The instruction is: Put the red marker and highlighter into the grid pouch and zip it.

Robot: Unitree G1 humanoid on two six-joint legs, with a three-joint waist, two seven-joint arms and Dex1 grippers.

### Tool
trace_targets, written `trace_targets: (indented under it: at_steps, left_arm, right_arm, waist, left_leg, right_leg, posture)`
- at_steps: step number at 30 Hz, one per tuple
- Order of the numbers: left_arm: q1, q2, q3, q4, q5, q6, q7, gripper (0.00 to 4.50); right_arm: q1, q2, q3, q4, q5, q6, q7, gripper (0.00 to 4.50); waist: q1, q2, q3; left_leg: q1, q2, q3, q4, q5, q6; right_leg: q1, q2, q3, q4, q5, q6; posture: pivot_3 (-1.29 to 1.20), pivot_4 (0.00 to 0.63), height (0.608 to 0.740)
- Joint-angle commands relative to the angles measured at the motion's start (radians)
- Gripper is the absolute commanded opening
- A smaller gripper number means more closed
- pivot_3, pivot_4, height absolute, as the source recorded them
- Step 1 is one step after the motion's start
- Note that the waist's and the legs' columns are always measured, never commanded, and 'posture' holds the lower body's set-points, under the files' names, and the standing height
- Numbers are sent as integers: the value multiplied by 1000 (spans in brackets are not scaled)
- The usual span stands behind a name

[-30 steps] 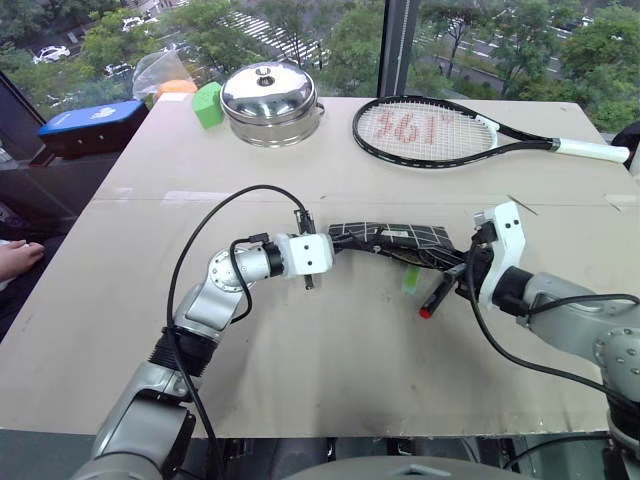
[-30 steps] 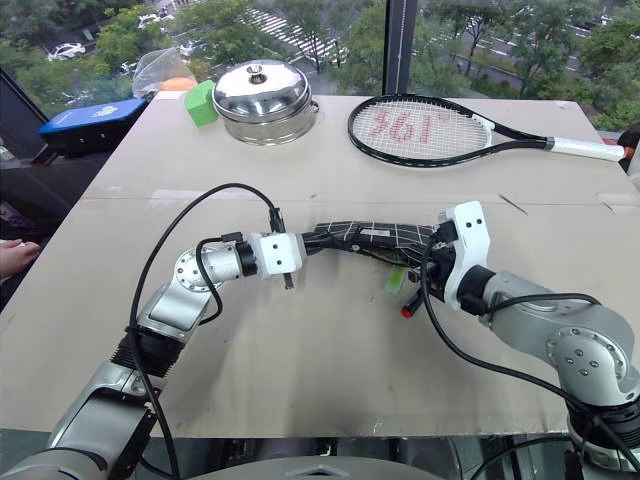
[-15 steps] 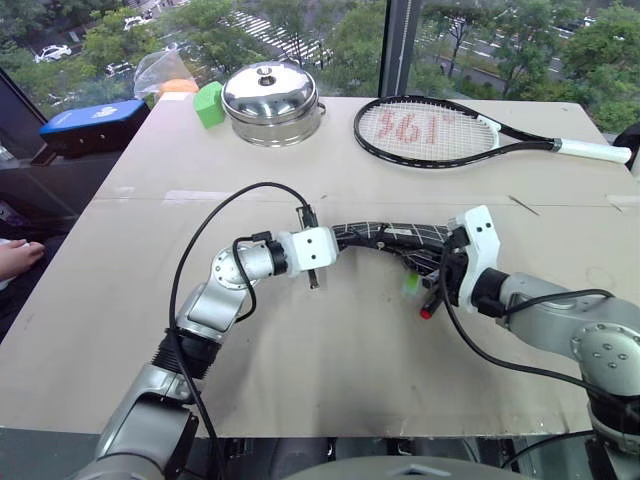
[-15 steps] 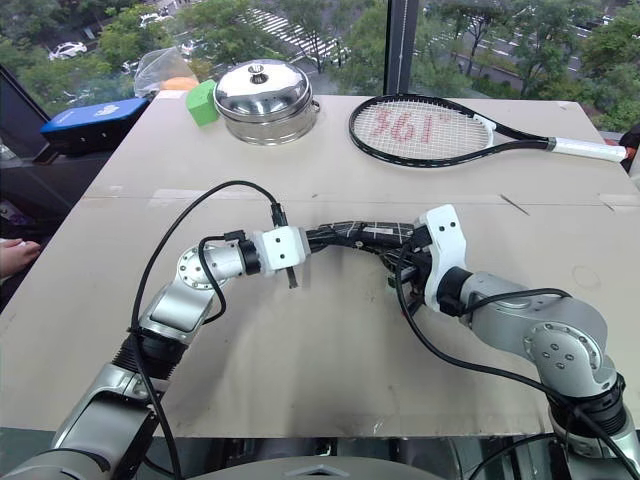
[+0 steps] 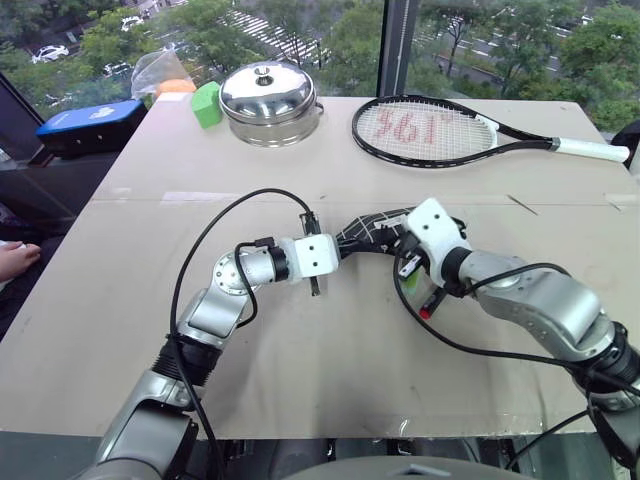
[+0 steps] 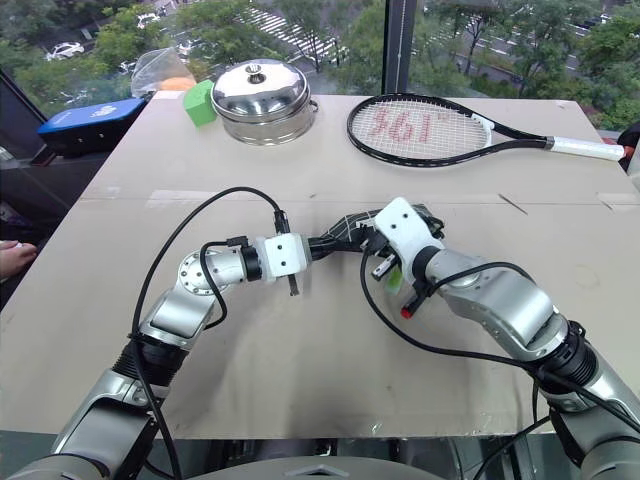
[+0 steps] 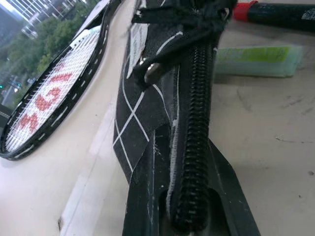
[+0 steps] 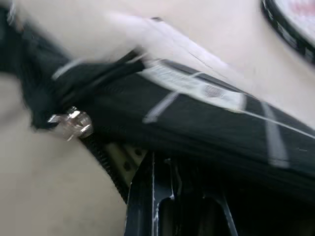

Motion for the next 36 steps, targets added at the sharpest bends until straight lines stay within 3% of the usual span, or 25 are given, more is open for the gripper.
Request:
trace_targets:
  at_steps: [1,5,6,7,15,23,26,31,36]
  left_arm:
    - [-21,1,1,-51,16,7,11,0]
    - [-23,8,-2,-43,40,1,15,0]
    - [-23,6,-1,-41,43,2,16,0]
    - [-22,5,0,-39,45,2,17,0]
    - [-35,-7,1,-7,60,30,29,0]
    - [-56,-35,-8,-9,57,71,26,0]
    - [-58,-27,2,3,44,84,22,0]
    - [-67,-2,29,35,19,89,23,0]
    - [-75,10,39,66,8,78,25,0]
  right_arm:
    - [-110,-63,227,96,-383,-300,184,34]
    - [-136,-55,251,193,-541,-417,279,34]
    - [-140,-41,239,213,-571,-437,291,621]
    - [-144,-30,230,227,-598,-452,307,894]
    - [-108,6,137,256,-744,-521,380,4437]
    - [-55,5,52,223,-821,-514,452,4437]
    - [0,-4,-45,148,-756,-440,511,4437]
    - [123,131,-378,-132,-455,-47,568,4437]
    - [142,211,-533,-369,-355,402,506,4437]
  waist:
    - [-4,1,0]
    - [-2,0,0]
    - [-1,0,0]
    - [0,0,0]
    - [1,0,0]
    - [3,0,0]
    - [5,0,0]
    - [11,0,0]
    - [12,0,0]
  left_leg:
    - [0,0,0,1,0,0]
    - [1,0,1,1,0,0]
    - [1,0,1,0,0,0]
    - [1,1,1,1,1,-2]
    - [1,0,1,1,3,-5]
    - [1,0,1,1,3,-5]
    - [1,0,1,1,3,-5]
    - [0,0,0,1,3,-5]
    - [1,1,-2,1,1,-1]
  right_leg:
    - [0,0,0,0,0,0]
    - [0,1,0,0,0,0]
    - [0,1,0,0,0,0]
    - [0,1,0,1,0,0]
    - [0,1,0,1,0,0]
    - [0,1,0,1,0,0]
    - [0,1,0,1,0,0]
    - [1,1,-1,1,0,0]
    - [1,1,-1,2,0,0]
  posture:
    - [0,150,740]
    - [0,150,740]
    - [0,150,740]
    - [0,150,740]
    - [0,150,740]
    - [0,150,740]
    - [0,150,740]
    - [0,150,740]
    - [0,150,740]
